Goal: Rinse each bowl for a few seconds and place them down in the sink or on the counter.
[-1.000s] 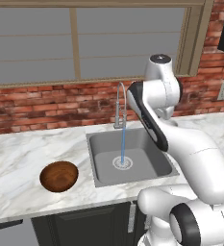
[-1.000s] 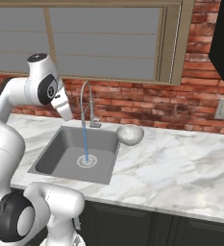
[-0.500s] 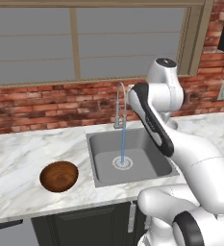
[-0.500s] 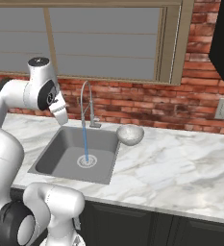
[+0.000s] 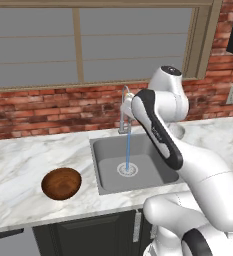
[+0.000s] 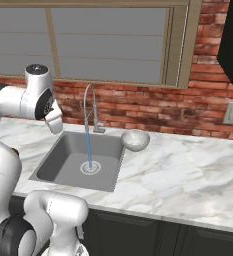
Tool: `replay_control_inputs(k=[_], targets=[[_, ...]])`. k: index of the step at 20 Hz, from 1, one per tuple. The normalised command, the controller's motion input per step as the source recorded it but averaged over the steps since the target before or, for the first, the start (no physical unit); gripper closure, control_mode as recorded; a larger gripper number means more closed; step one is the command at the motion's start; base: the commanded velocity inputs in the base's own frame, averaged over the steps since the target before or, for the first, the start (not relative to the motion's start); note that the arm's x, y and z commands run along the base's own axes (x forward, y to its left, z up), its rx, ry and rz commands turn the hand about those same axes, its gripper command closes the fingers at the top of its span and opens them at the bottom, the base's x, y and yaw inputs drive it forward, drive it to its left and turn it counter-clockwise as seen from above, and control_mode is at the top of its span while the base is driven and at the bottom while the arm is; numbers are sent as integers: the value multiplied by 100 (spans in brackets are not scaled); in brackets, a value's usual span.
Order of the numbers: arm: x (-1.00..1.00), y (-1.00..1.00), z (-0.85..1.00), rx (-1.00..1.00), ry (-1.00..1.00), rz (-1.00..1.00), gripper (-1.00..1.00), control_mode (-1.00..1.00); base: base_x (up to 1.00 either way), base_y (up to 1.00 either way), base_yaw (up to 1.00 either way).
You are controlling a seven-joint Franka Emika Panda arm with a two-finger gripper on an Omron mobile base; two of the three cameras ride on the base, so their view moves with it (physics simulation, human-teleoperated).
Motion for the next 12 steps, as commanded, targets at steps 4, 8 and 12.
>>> replay_control_inputs(k=[4,8,12], targets=[[-19,39,-8,2,4,11,-100,-100,0,0,0],[-23,46,-21,0,0,8,-100,-100,0,0,0],[-13,50,-24,-3,0,6,-100,-100,0,0,0]])
